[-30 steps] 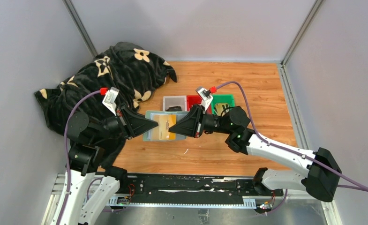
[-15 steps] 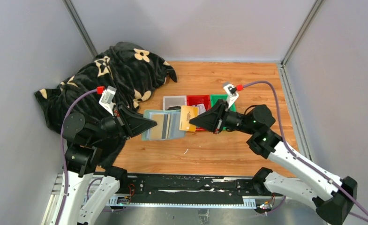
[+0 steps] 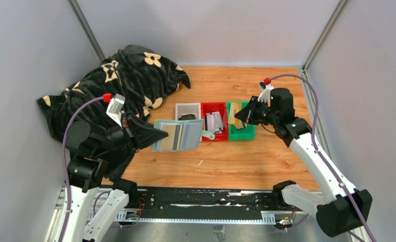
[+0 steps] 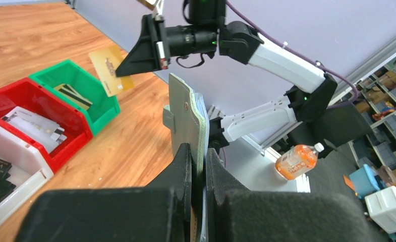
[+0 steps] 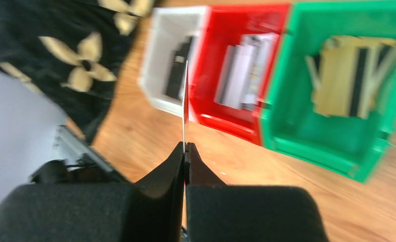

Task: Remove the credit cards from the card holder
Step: Place the credit card in the storage box.

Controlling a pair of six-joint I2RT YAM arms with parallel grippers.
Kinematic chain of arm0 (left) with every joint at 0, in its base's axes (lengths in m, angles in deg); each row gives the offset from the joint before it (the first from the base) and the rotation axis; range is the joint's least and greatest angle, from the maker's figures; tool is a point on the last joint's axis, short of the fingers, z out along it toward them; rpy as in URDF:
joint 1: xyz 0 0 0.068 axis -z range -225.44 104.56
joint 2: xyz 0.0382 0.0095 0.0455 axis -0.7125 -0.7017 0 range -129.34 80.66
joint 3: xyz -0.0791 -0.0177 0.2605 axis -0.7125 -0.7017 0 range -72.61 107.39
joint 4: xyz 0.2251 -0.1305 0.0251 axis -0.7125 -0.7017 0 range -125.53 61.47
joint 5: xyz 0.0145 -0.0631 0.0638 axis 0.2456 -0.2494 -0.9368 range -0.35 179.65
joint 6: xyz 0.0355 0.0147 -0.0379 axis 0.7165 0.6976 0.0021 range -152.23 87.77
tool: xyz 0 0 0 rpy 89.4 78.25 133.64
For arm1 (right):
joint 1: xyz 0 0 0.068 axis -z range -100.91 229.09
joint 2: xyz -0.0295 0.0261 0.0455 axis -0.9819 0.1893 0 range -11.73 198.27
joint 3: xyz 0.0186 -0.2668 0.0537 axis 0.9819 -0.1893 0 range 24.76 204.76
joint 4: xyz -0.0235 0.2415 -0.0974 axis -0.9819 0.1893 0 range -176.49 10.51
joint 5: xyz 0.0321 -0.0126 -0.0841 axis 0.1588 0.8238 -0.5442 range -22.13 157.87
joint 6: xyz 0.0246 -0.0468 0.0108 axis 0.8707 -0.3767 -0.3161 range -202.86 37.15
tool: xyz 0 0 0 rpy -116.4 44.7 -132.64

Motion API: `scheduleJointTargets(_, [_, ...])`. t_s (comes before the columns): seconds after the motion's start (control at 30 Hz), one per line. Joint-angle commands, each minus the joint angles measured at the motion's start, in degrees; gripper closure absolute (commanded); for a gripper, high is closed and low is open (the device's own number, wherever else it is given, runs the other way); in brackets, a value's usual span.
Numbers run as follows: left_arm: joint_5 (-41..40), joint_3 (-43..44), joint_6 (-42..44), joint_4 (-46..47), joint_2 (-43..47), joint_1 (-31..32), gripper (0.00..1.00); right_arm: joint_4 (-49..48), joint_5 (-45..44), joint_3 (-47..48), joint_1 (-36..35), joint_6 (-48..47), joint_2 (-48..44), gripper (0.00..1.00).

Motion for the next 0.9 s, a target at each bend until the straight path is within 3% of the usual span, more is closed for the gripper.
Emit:
scheduleJointTargets(0.0, [1.0, 2.0, 2.0, -1.1, -0.4, 0.4, 1.00, 10.1, -11.5, 1.9, 1.7, -8.0, 4.5, 1.00])
scheduleJointTargets(0.33, [0.9, 2.7, 3.0, -2.4, -0.6, 0.4, 1.00, 9.7, -20.0, 7.6, 2.6, -13.2, 21.8, 1.00])
scheduleJointTargets(0.6, [1.5, 2.2, 2.6, -1.4, -0.2, 0.4, 1.00, 10.5, -14.4, 13.5, 2.5, -15.6, 35.3, 1.00])
scheduleJointTargets(0.87, [1.7, 1.6, 2.7, -1.3, -0.2, 0.4, 1.00, 9.1, -16.1, 13.2, 2.5, -16.0, 39.4, 0.99])
